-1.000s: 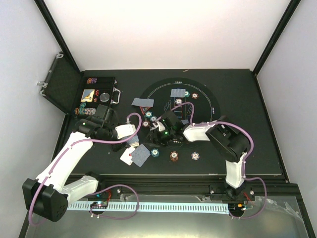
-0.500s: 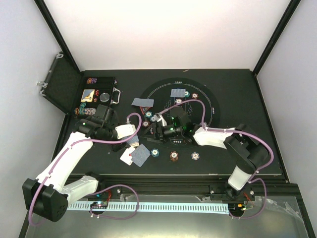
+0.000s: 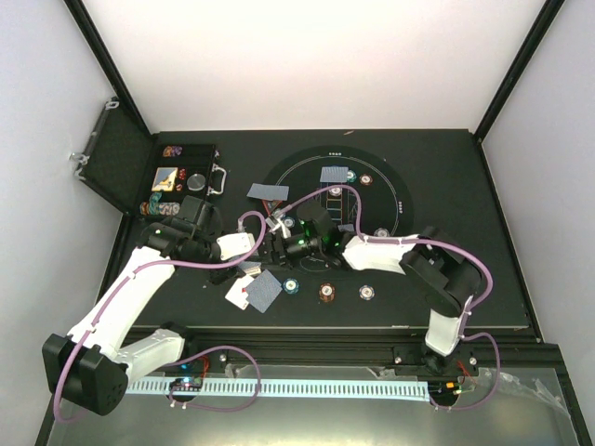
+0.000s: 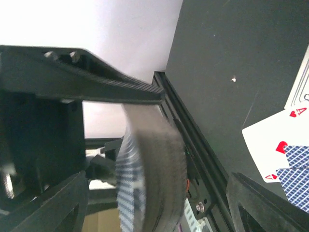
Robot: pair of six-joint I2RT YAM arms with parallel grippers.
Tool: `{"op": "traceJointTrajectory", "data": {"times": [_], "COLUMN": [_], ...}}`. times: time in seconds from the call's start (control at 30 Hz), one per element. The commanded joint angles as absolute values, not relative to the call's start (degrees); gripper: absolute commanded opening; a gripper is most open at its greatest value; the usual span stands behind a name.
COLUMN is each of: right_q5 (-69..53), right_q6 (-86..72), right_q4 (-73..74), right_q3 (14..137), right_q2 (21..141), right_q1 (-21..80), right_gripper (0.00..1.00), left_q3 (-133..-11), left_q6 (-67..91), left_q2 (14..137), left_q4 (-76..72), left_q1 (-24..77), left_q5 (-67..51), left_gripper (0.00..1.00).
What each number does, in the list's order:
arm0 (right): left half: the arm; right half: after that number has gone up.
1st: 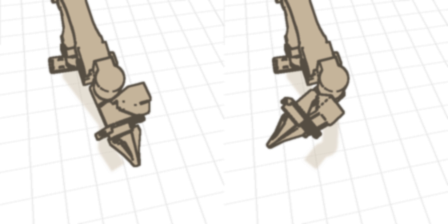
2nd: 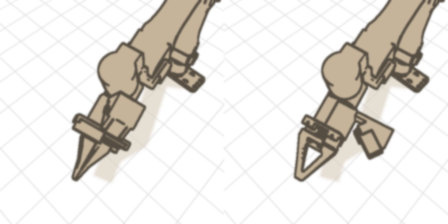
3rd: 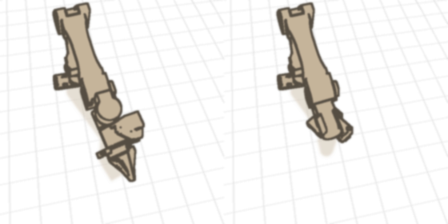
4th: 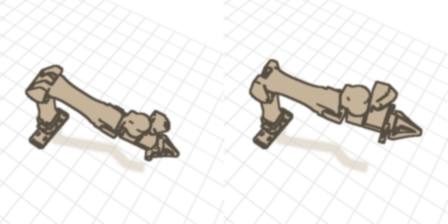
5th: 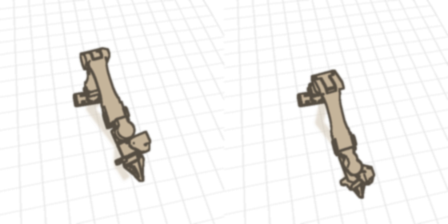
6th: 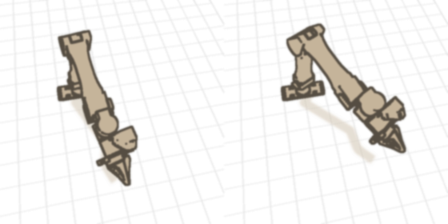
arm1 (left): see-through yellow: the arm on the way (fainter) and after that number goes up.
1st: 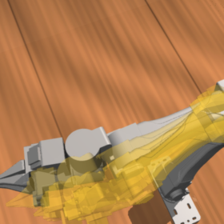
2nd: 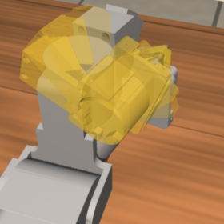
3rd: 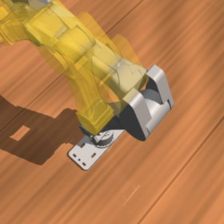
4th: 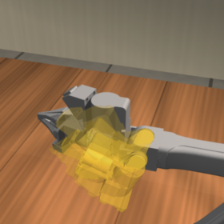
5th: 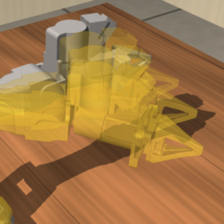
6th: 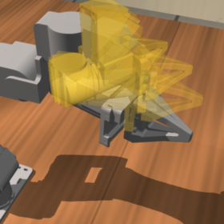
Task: Distribute texas hold em gaming equipment
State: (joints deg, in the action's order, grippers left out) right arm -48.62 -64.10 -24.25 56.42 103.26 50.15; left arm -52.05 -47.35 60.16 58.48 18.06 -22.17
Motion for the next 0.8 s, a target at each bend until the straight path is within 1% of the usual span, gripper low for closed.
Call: {"op": "traceJointTrajectory", "data": {"times": [0.0, 0.27, 0.57, 0.67, 0.77], "right_q5": [-48.9, -49.0, -47.7, -47.4, -47.0], "right_q6": [-65.4, -64.8, -63.2, -62.7, -63.2], "right_q4": [-25.2, -23.5, -23.1, -22.5, -22.9], "right_q3": [59.2, 61.5, 55.3, 54.3, 53.6], "right_q2": [106.2, 110.2, 106.9, 105.4, 104.0], "right_q1": [50.6, 50.4, 46.6, 46.6, 46.6], "right_gripper": [0.79, 0.67, 0.56, 0.5, 0.4], "left_q3": [-54.4, -54.6, -54.2, -54.1, -54.1], "left_q6": [-47.6, -47.9, -48.1, -47.9, -47.7], "left_q2": [60.5, 60.2, 59.8, 60.0, 60.0], "left_q4": [58.4, 58.6, 58.6, 58.5, 58.4], "left_q1": [17.8, 17.8, 17.8, 17.8, 17.8], "left_q5": [-23.9, -23.9, -23.6, -23.8, -23.9], "left_gripper": [0.02, 0.02, 0.02, 0.02, 0.02]}}
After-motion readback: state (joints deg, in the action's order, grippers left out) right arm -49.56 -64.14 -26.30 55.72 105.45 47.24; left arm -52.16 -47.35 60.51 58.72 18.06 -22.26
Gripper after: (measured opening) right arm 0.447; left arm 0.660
